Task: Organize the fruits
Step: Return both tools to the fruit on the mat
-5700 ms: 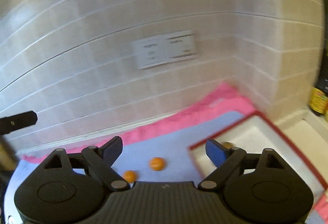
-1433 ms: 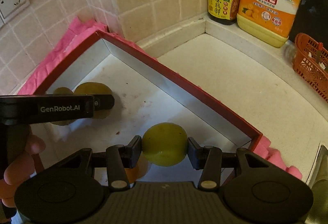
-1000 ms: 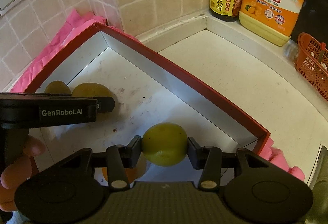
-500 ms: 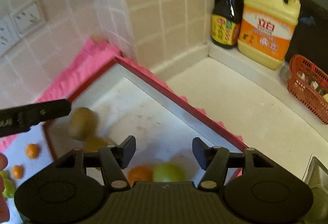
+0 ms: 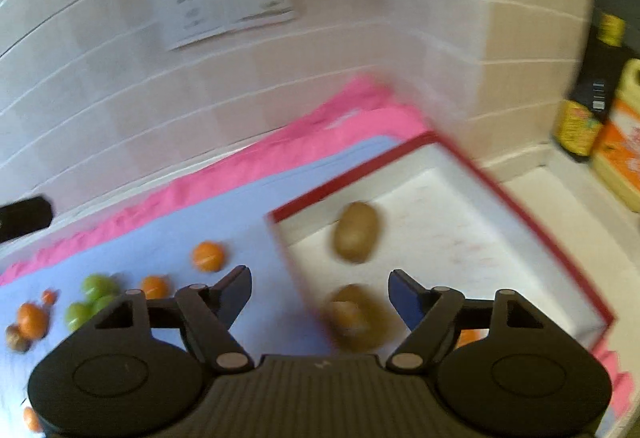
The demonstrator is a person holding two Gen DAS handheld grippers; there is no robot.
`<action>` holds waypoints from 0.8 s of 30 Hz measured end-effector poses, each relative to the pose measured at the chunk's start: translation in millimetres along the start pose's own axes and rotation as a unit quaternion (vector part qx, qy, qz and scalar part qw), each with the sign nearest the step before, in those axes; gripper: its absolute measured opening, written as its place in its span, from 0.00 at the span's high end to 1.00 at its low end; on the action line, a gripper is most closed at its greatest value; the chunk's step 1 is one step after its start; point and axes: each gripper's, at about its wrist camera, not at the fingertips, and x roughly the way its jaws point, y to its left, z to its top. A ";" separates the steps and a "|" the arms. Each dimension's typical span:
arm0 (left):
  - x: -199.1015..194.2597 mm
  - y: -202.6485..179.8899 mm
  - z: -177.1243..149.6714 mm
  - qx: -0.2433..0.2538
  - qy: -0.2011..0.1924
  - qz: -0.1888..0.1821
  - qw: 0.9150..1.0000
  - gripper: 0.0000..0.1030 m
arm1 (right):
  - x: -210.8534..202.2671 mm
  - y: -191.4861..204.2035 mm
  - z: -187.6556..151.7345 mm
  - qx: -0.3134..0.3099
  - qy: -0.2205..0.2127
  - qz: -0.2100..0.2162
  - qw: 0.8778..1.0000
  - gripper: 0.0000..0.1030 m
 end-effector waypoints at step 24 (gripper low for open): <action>-16.0 112.9 -84.5 -0.037 0.085 0.094 0.991 0.16 | 85.5 151.1 -18.8 -0.070 0.115 0.159 0.978 0.25</action>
